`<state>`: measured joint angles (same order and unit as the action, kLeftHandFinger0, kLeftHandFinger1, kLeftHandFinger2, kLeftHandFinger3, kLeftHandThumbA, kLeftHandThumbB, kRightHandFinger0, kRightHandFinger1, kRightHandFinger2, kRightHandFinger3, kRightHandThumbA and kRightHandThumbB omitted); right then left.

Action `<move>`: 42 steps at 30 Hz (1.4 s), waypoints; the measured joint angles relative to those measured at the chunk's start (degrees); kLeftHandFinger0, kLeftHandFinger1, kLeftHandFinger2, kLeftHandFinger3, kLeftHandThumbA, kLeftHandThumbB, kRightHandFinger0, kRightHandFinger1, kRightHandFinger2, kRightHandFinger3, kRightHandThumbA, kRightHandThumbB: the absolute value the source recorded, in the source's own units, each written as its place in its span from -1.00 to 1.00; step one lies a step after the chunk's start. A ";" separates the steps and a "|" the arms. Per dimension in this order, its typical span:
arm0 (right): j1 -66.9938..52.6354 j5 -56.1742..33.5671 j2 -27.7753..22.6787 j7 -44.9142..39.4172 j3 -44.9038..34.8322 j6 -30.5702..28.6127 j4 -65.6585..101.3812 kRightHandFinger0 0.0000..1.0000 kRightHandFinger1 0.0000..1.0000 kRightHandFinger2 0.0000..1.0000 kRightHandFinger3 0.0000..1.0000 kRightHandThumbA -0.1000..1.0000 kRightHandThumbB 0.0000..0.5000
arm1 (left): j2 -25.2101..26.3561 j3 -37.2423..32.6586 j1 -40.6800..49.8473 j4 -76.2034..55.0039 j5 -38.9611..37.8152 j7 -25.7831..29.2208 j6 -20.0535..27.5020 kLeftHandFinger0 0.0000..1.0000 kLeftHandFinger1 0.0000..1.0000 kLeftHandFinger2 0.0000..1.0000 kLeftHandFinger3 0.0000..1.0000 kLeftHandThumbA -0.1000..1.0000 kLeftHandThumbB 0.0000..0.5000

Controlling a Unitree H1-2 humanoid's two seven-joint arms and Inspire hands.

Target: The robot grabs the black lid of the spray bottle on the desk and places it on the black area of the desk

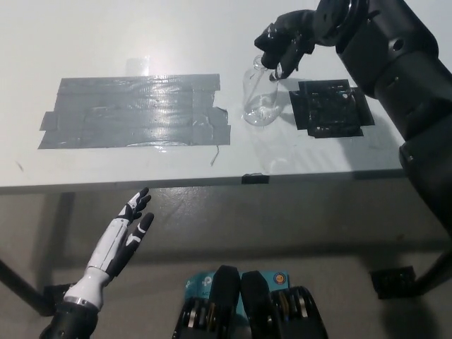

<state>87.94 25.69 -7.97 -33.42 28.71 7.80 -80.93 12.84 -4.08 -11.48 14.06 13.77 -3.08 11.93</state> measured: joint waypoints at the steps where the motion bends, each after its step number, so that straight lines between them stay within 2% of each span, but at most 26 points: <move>1: -0.04 0.00 -0.07 0.43 -0.24 -0.46 0.19 0.54 0.67 0.91 1.00 -0.15 0.50 | 0.03 -0.06 0.00 0.03 0.04 0.01 0.04 1.00 1.00 1.00 1.00 1.00 -0.78; 2: -0.08 -0.01 -0.14 0.99 -0.44 -1.02 0.37 0.53 0.44 0.59 0.73 -0.48 0.36 | 0.06 -0.11 0.00 0.09 0.06 0.01 0.10 1.00 1.00 1.00 1.00 1.00 -0.78; 3: -0.15 0.00 -0.23 1.97 -0.71 -1.69 0.59 0.57 0.44 0.50 0.37 -0.78 0.31 | 0.07 -0.14 0.00 0.15 0.07 0.01 0.18 1.00 1.00 1.00 1.00 1.00 -0.77; 5: -0.46 -0.14 -0.32 3.76 -1.81 -2.69 0.88 0.62 0.50 0.52 0.15 -0.98 0.28 | 0.07 -0.17 0.00 0.19 0.06 0.01 0.23 1.00 1.00 1.00 1.00 1.00 -0.76; 7: -1.01 -0.37 -0.31 5.48 -2.94 -4.00 0.98 0.54 0.44 0.48 0.08 -0.99 0.30 | 0.07 -0.18 0.00 0.19 0.04 0.00 0.24 1.00 1.00 1.00 1.00 1.00 -0.79; 8: -1.32 -0.53 -0.32 6.32 -3.58 -4.65 0.97 0.63 0.53 0.54 0.08 -0.98 0.33 | 0.09 -0.20 0.01 0.19 0.04 -0.01 0.24 1.00 1.00 0.99 1.00 1.00 -0.81; 9: -1.55 -0.61 -0.32 6.99 -4.03 -5.15 0.97 0.54 0.47 0.50 0.06 -0.96 0.39 | 0.10 -0.21 0.00 0.18 0.04 -0.01 0.24 1.00 1.00 0.96 1.00 1.00 -0.83; 14: -2.33 -0.70 -0.34 9.30 -4.90 -6.66 0.94 0.63 0.45 0.43 0.05 -0.94 0.36 | 0.15 -0.29 0.00 0.16 0.02 -0.07 0.24 1.00 1.00 0.90 1.00 1.00 -0.84; 15: -2.34 -0.69 -0.35 9.55 -4.90 -6.88 0.93 0.47 0.33 0.35 0.05 -0.96 0.33 | 0.15 -0.30 0.00 0.16 0.02 -0.07 0.24 1.00 1.00 0.89 1.00 1.00 -0.81; 21: -2.33 -0.72 -1.10 10.67 -5.21 -7.51 0.91 0.26 0.20 0.31 0.08 -0.98 0.34 | 0.27 -0.37 -1.21 0.52 0.02 -0.31 0.25 1.00 0.99 0.85 1.00 1.00 -0.84; 22: -2.32 -0.71 -1.19 10.77 -5.25 -7.57 0.91 0.12 0.09 0.23 0.05 -0.95 0.45 | 0.29 -0.37 -1.37 0.52 0.02 -0.32 0.25 1.00 0.97 0.85 1.00 1.00 -0.85; 23: -2.32 -0.71 -1.27 10.86 -5.28 -7.60 0.91 0.11 0.08 0.22 0.04 -0.95 0.45 | 0.29 -0.38 -1.54 0.52 0.01 -0.33 0.25 1.00 0.97 0.85 1.00 1.00 -0.85; 26: -2.26 -0.73 -1.75 11.14 -5.40 -7.76 0.91 0.40 0.37 0.52 0.03 -0.93 0.42 | 0.29 -0.39 -1.71 0.53 -0.02 -0.36 0.25 1.00 0.96 0.86 1.00 1.00 -0.83; 27: -2.18 -0.76 -2.05 11.23 -5.52 -7.84 0.91 0.54 0.43 0.57 -0.01 -0.92 0.43 | 0.29 -0.39 -1.71 0.53 -0.04 -0.37 0.25 1.00 0.96 0.86 1.00 1.00 -0.84; 28: -2.08 -0.79 -2.28 11.34 -5.65 -7.93 0.91 0.57 0.44 0.57 -0.01 -0.93 0.38 | 0.29 -0.39 -1.71 0.53 -0.07 -0.39 0.25 1.00 0.95 0.85 1.00 1.00 -0.86; 29: -1.91 -0.86 -2.62 11.51 -5.82 -8.10 0.91 0.53 0.38 0.48 -0.02 -0.94 0.44 | 0.29 -0.38 -1.71 0.53 -0.09 -0.42 0.25 1.00 0.94 0.85 1.00 1.00 -0.87; 32: -1.12 -1.34 -3.90 12.02 -7.17 -8.46 0.91 0.11 0.09 0.19 -0.01 -0.93 0.55 | 0.29 -0.38 -1.71 0.59 -0.09 -0.49 0.25 1.00 0.93 0.85 1.00 1.00 -0.87; 33: -0.69 -1.55 -4.54 12.50 -8.08 -8.60 0.91 0.05 0.04 0.14 -0.01 -0.94 0.57 | 0.29 -0.38 -1.71 0.60 -0.09 -0.51 0.25 1.00 0.93 0.87 1.00 1.00 -0.86; 37: 0.62 -3.12 -7.18 15.10 -12.61 -9.51 0.97 -0.24 -0.19 -0.02 0.10 -0.93 0.41 | 0.28 -0.39 -1.68 0.57 -0.11 -0.57 0.25 1.00 0.93 0.87 1.00 1.00 -0.82; 39: 0.91 -4.19 -8.47 16.58 -15.32 -10.06 1.30 -0.42 -0.36 -0.13 0.03 -1.00 0.37 | 0.26 -0.42 -1.57 0.54 -0.10 -0.57 0.24 1.00 0.91 0.88 1.00 1.00 -0.83; 40: 0.98 -5.04 -9.11 17.33 -17.02 -10.35 1.52 -0.34 -0.31 -0.12 0.01 -1.00 0.40 | 0.26 -0.46 -1.48 0.54 -0.09 -0.57 0.25 1.00 0.91 0.88 1.00 1.00 -0.84; 41: 1.02 -5.53 -9.54 17.94 -18.29 -10.46 1.67 -0.41 -0.34 -0.11 0.05 -1.00 0.34 | 0.27 -0.47 -1.36 0.54 -0.09 -0.57 0.25 1.00 0.89 0.86 1.00 1.00 -0.84; 42: 1.02 -6.47 -10.09 18.90 -20.29 -10.65 1.96 -0.32 -0.25 -0.04 0.08 -1.00 0.29 | 0.27 -0.48 -1.24 0.54 -0.09 -0.57 0.27 1.00 0.89 0.86 1.00 1.00 -0.84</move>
<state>88.96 19.22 -18.07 -14.52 8.42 -2.84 -78.97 13.11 -4.56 -12.72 14.60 13.68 -3.65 12.21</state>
